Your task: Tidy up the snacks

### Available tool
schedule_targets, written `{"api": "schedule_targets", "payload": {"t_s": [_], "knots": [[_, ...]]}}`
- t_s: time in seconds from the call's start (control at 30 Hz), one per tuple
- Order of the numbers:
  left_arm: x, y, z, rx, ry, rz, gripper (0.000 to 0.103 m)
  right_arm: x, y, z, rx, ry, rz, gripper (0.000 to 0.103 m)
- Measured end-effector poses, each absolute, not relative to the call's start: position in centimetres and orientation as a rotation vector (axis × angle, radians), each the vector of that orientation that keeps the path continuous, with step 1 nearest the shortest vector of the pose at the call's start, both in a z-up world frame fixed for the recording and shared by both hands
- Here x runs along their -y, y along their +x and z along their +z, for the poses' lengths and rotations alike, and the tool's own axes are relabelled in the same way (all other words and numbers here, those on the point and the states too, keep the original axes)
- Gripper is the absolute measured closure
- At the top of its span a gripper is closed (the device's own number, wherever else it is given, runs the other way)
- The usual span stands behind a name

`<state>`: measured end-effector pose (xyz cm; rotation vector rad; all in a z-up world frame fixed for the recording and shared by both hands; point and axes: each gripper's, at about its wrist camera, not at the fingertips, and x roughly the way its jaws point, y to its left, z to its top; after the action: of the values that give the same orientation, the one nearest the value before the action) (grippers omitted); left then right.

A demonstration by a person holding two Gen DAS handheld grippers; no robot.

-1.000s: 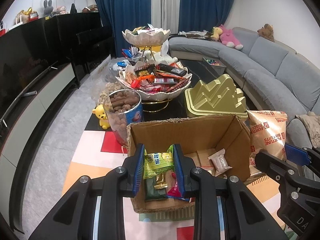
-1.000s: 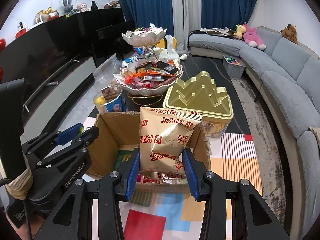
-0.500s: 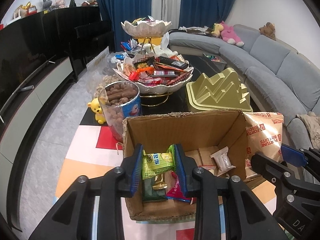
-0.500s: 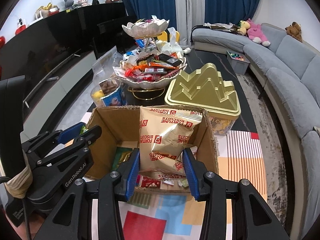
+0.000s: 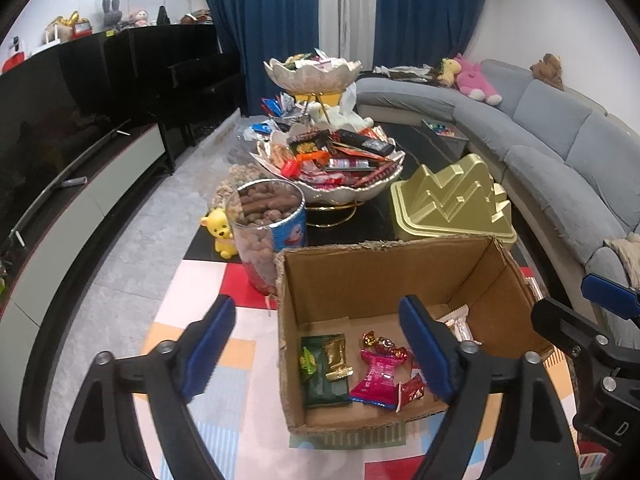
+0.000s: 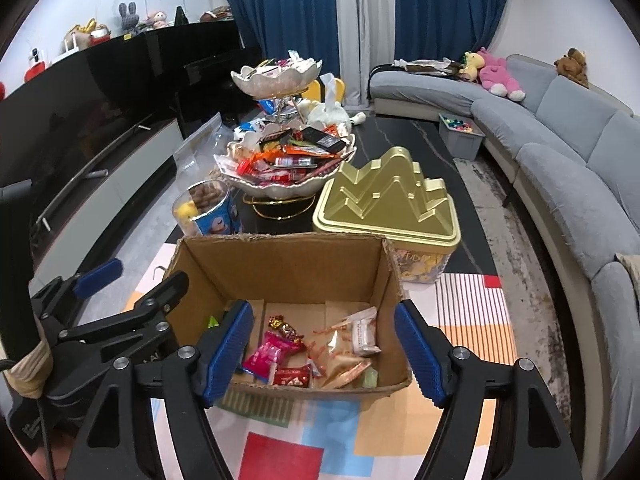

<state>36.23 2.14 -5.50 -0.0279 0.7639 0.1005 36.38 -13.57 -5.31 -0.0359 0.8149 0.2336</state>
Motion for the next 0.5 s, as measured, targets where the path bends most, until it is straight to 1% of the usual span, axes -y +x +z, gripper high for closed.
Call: {"api": "schedule_targets", "payload": {"t_s": [0.07, 0.27, 0.33, 0.5], "knots": [[-2.3, 35.9, -5.1, -0.756, -0.031, 0.111, 0.012, 13.6, 36.2, -5.0, -0.807, -0.04, 0.227, 0.029], [-2.6, 34.7, -4.0, -0.738, -0.034, 0.125, 0.006, 13.7, 35.1, -3.9, -0.782, -0.049, 0.218, 0.028], [-2.7, 34.3, -3.5, -0.73, -0.037, 0.126, 0.006, 13.8, 34.7, -3.4, -0.77, -0.05, 0.214, 0.025], [-2.6, 33.4, -2.3, -0.713, -0.033, 0.129, 0.005, 13.9, 33.7, -2.3, -0.748, -0.051, 0.211, 0.024]]}}
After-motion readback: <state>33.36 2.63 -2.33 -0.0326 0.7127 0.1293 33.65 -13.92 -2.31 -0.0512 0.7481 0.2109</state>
